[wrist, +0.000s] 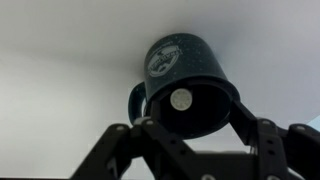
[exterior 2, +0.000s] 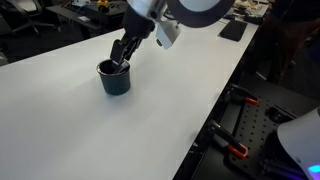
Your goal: Put the marker on the table
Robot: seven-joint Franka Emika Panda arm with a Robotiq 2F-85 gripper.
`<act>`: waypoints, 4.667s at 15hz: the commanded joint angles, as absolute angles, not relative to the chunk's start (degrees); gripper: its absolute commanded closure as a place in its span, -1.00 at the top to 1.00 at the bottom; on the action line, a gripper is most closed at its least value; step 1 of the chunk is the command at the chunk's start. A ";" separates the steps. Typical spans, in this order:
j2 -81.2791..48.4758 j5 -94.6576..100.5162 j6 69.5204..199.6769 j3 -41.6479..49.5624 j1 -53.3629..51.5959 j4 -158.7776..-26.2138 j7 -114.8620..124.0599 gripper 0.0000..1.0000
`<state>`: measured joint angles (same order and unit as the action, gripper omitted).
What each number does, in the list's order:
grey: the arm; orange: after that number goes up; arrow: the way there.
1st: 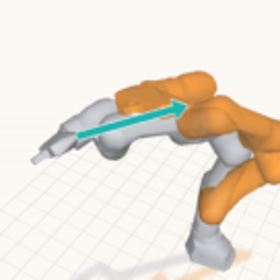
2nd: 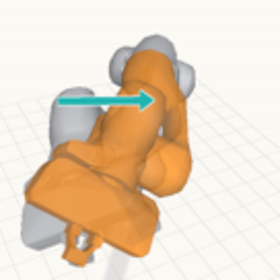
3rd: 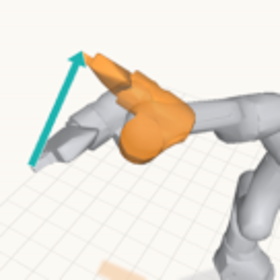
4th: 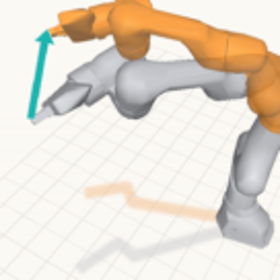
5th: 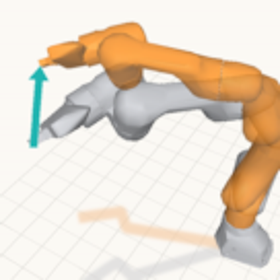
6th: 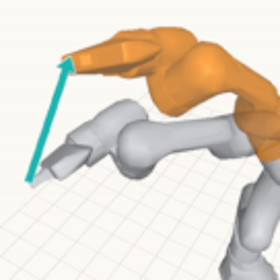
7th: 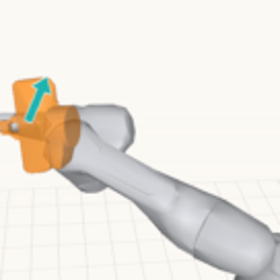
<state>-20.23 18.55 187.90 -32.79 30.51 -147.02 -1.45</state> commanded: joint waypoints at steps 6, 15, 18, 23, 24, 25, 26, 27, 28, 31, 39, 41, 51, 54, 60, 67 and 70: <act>-20.50 18.85 188.87 -38.74 37.09 -148.72 -0.90 -0.94; -21.03 18.98 187.22 -41.99 40.24 -148.96 -1.18 0.41; -22.35 19.29 187.21 -43.83 42.03 -148.85 -1.27 0.84; -24.20 19.70 187.21 -46.52 45.10 -148.81 -1.60 1.00; -24.63 19.76 187.18 -47.02 45.71 -148.78 -1.62 0.99; -24.99 19.74 187.02 -47.51 46.22 -148.73 -1.57 0.99; -25.71 19.93 187.06 -48.25 47.07 -148.66 -1.71 1.00; -26.04 19.90 186.99 -48.74 47.60 -148.67 -1.65 1.00; -26.21 19.85 186.86 -49.18 48.06 -148.72 -1.61 1.00; -26.90 19.78 186.70 -50.41 49.56 -148.87 -1.56 0.41; -27.93 19.68 186.29 -52.67 52.45 -149.11 -1.54 -0.73; -28.05 19.70 186.26 -53.12 53.05 -149.24 -1.56 -0.97; -27.40 19.49 184.93 -54.34 54.02 -149.33 -1.34 -0.89; -25.73 19.19 183.53 -56.58 54.83 -149.71 -0.73 -0.89; -22.25 18.17 178.48 -62.51 58.36 -149.86 0.28 -0.89; -14.11 17.12 170.02 -74.29 66.67 -149.64 2.90 -0.89; -10.26 17.25 166.95 -80.79 70.79 -149.08 4.56 -0.89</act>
<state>-16.70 18.62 170.05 -74.62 66.97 -148.63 2.16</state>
